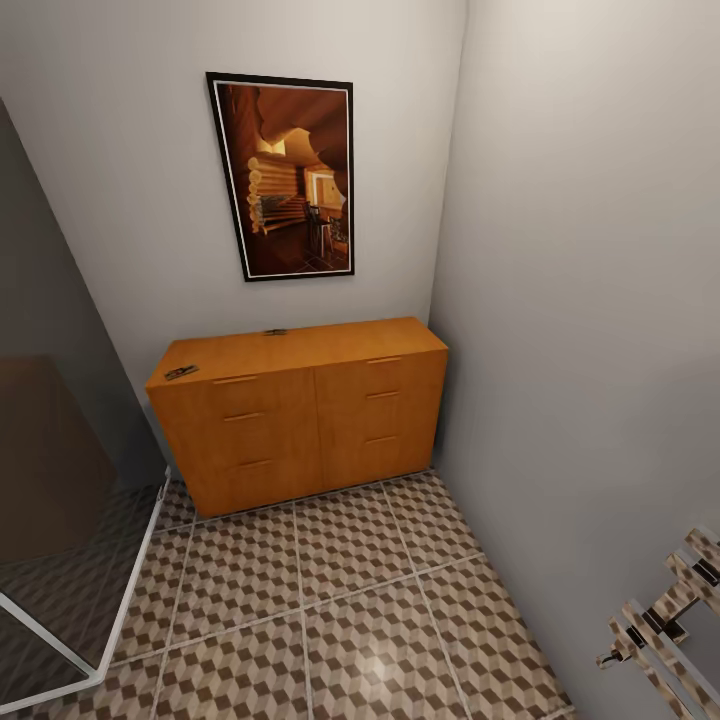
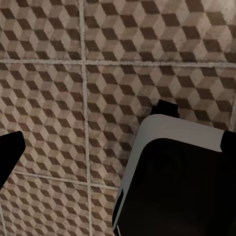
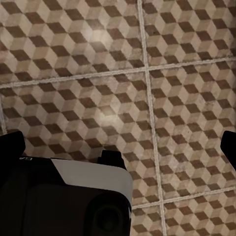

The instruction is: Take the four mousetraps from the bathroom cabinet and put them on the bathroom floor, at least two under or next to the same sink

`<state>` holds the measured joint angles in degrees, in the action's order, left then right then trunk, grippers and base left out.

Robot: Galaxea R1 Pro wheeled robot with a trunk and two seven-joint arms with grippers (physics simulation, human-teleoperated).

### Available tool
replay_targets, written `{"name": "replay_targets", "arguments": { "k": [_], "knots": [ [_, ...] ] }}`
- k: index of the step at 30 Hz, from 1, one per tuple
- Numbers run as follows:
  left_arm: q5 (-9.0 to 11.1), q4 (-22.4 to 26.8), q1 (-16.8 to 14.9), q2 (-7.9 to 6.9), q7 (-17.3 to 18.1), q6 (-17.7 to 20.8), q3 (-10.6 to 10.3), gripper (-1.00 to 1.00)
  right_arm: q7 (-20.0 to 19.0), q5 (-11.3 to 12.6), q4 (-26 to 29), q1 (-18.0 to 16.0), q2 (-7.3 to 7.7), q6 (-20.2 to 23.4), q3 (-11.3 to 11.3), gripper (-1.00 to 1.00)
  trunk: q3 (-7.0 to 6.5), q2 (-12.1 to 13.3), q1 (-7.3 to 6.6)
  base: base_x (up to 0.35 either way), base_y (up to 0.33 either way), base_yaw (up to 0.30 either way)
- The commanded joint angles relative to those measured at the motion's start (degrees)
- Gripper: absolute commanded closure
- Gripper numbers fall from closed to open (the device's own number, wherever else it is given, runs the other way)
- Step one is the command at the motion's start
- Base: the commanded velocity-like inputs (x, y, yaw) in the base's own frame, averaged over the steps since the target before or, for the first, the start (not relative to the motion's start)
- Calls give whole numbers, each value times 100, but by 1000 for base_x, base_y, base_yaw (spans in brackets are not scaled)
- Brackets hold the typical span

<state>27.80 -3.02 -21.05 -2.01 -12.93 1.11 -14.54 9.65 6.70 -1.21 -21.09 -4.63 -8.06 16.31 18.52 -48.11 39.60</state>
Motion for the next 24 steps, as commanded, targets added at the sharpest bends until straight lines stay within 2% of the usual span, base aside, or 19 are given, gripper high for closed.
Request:
{"name": "replay_targets", "arguments": {
  "k": [1, 24],
  "knots": [
    [41, -5, -5, 2, -8, 12, -49, -100, 11, 60, -13, -7, -3, -29, 49, -100, 7, -5, 1, 0, 0, 0],
    [41, -5, -6, -1, -8, 12, -49, -100, 11, 60, -12, -6, -3, -29, 49, -100, 7, -5, 1, 0, 0, 0]
  ]
}}
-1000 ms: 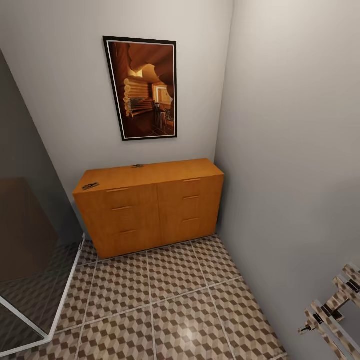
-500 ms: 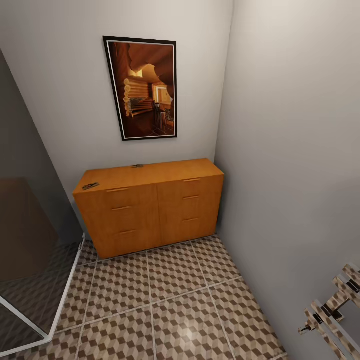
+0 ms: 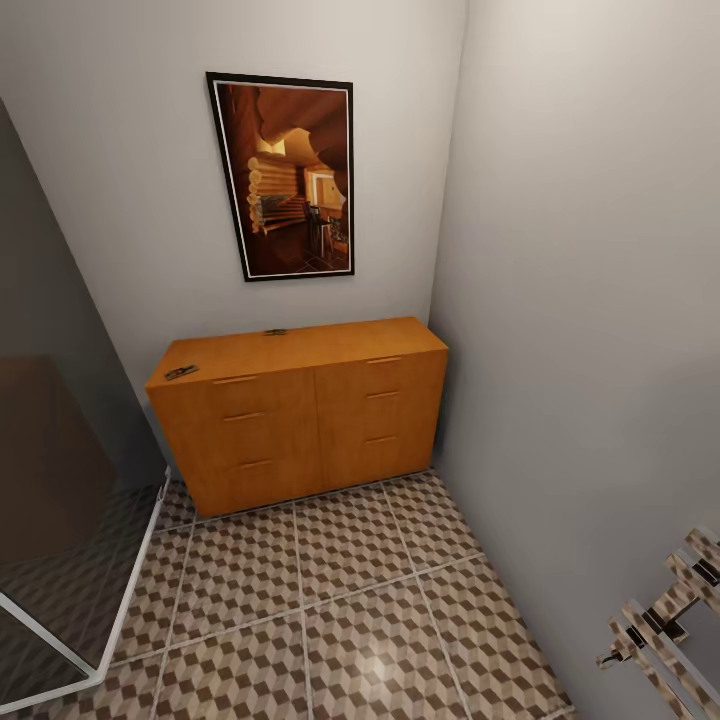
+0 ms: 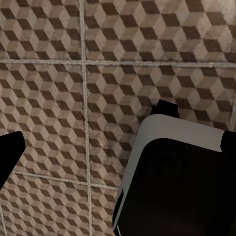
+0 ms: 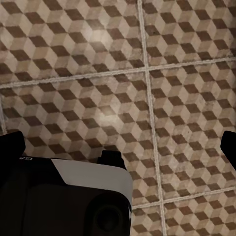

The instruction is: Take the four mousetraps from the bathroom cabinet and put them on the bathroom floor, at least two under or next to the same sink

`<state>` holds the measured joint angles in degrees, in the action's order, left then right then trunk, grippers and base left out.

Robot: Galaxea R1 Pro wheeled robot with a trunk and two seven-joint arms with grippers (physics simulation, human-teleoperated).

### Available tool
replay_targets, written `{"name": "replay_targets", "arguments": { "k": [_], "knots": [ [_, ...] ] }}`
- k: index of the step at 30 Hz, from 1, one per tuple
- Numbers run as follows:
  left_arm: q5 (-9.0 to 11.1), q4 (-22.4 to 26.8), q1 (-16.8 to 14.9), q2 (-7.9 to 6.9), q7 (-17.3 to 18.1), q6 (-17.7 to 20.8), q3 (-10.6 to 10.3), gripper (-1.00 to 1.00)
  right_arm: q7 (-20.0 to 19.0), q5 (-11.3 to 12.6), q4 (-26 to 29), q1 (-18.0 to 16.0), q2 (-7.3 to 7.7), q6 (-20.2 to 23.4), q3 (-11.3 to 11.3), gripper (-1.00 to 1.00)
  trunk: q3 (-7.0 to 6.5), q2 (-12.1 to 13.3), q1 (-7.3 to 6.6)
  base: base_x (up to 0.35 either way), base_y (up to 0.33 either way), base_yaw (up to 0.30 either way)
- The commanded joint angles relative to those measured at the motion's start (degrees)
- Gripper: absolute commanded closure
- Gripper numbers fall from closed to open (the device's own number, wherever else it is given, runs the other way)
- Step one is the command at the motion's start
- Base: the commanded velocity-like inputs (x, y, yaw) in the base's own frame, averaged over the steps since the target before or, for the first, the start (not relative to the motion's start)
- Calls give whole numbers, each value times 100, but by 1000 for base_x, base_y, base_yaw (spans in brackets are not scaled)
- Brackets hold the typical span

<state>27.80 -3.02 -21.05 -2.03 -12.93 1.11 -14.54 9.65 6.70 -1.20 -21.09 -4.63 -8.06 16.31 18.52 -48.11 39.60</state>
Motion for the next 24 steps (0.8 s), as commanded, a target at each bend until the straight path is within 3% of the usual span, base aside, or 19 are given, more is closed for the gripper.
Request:
{"name": "replay_targets", "arguments": {
  "k": [1, 24],
  "knots": [
    [41, -5, -5, 2, -8, 12, -49, -100, 11, 60, -12, -6, -3, -29, 48, -100, 7, -5, 1, 0, 0, 0],
    [41, -5, -4, 2, -8, 12, -49, -100, 11, 60, -18, -2, -3, -29, 48, -100, 7, -5, 1, 0, 0, 0]
  ]
}}
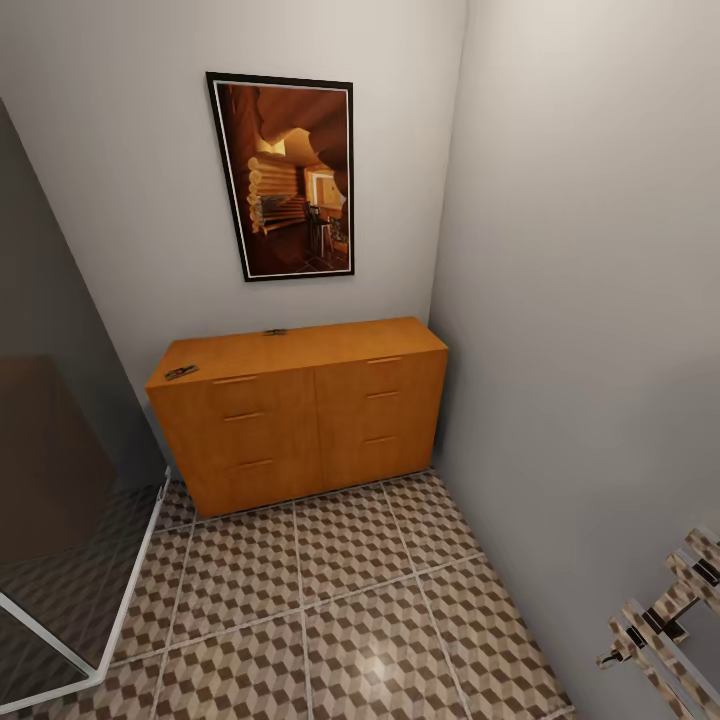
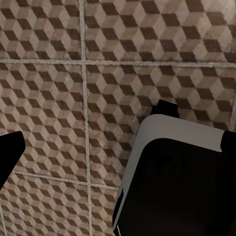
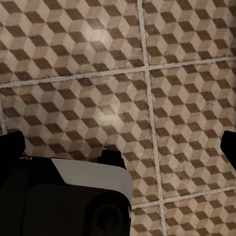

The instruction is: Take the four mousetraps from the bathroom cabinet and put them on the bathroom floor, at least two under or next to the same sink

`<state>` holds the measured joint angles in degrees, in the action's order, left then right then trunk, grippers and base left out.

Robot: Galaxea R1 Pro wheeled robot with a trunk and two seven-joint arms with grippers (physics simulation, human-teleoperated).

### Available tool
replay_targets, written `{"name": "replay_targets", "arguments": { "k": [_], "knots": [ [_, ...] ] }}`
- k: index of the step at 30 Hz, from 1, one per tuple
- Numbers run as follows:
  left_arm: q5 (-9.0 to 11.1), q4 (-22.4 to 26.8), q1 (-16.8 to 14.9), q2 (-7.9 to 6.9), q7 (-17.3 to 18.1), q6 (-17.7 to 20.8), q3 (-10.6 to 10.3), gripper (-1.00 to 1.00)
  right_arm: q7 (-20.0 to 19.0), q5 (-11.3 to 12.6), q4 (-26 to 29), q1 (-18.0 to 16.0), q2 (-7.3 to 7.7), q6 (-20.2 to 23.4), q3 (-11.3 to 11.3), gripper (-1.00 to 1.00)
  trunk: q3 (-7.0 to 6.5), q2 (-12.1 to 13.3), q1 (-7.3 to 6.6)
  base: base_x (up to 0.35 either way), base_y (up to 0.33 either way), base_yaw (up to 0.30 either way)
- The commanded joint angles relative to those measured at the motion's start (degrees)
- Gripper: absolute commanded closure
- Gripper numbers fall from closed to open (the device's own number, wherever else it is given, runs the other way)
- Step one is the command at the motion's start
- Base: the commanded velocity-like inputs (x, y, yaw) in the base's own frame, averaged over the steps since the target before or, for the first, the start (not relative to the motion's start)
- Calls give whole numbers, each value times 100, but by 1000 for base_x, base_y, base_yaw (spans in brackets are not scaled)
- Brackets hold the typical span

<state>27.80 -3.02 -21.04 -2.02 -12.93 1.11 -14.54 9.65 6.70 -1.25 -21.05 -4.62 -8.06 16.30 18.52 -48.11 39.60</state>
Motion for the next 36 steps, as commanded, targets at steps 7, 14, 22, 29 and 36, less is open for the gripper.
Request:
{"name": "replay_targets", "arguments": {
  "k": [7, 14, 22, 29, 36],
  "knots": [
    [41, -5, -6, 2, -8, 12, -49, -100, 11, 60, -13, -11, -3, -29, 49, -100, 7, -5, 1, 0, 0, 0],
    [41, -5, -6, 0, -8, 12, -49, -100, 11, 60, -15, -8, -3, -29, 49, -100, 7, -5, 1, 0, 0, 0],
    [41, -5, -7, 0, -8, 12, -49, -100, 11, 60, -16, -8, -3, -29, 52, -100, 7, -5, 1, 0, 0, 0],
    [41, -5, -5, 1, -8, 12, -49, -100, 19, 50, -7, -10, -7, -29, 59, -100, 7, -5, 1, 0, 0, 0],
    [41, -5, -6, 0, -8, 12, -49, -100, 19, 30, -7, -8, -12, -29, 65, -100, 7, -5, 1, 0, 0, 0]
  ]
}}
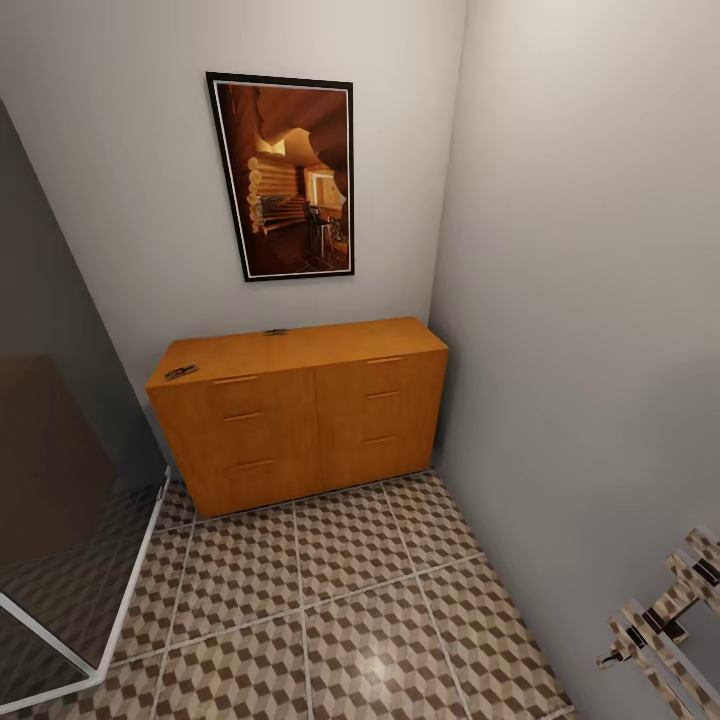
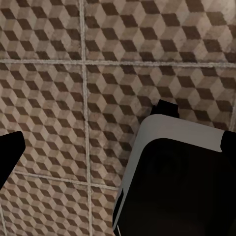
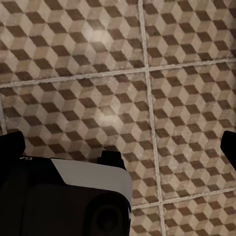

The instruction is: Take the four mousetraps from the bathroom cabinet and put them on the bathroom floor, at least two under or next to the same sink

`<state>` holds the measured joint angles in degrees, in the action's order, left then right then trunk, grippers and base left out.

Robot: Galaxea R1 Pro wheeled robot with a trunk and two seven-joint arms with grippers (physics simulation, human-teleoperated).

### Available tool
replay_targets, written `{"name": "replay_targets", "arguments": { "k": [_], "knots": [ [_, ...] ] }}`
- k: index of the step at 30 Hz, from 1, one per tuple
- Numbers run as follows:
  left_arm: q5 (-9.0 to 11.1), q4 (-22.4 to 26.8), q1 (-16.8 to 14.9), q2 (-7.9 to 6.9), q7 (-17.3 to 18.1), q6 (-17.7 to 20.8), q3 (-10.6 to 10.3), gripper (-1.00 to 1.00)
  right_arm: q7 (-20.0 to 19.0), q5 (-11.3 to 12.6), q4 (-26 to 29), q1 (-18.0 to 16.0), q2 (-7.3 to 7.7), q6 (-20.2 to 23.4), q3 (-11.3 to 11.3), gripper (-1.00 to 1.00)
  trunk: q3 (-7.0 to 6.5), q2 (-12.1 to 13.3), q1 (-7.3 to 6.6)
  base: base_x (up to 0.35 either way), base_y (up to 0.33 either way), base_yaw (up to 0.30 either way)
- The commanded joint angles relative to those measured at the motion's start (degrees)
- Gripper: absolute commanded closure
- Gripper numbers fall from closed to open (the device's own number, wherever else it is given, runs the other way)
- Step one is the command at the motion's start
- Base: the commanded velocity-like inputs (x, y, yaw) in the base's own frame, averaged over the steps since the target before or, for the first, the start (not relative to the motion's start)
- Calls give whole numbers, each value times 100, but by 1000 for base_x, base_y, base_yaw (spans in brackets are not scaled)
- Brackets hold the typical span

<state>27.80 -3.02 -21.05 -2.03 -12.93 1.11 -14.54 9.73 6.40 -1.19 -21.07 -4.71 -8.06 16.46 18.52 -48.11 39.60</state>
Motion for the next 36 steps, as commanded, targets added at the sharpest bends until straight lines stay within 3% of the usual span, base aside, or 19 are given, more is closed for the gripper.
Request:
{"name": "replay_targets", "arguments": {
  "k": [1, 18, 27, 32, 36],
  "knots": [
    [41, -6, -7, 3, -8, 12, -49, -100, 9, 57, -13, -5, -3, -29, 49, -100, 7, -5, 1, 0, 0, 0],
    [40, 6, -5, 45, 1, 5, -46, -100, 10, 28, -10, -3, -4, -54, 58, -100, 7, -5, 1, 0, 0, 0],
    [55, 155, -5, 94, 2, -6, -20, -100, -7, 45, 54, -14, 42, -462, 52, -100, 7, -5, 1, 0, 0, 0],
    [49, 583, -4, 155, -13, 26, -33, -100, -13, 39, 384, -78, 47, 10, 50, -100, 7, -5, 1, 0, 0, 0],
    [11, 1112, -16, 277, -42, 141, -48, -100, -6, 22, 1052, -104, 49, 796, 60, -100, 7, -5, 1, 0, 0, 0]
  ]
}}
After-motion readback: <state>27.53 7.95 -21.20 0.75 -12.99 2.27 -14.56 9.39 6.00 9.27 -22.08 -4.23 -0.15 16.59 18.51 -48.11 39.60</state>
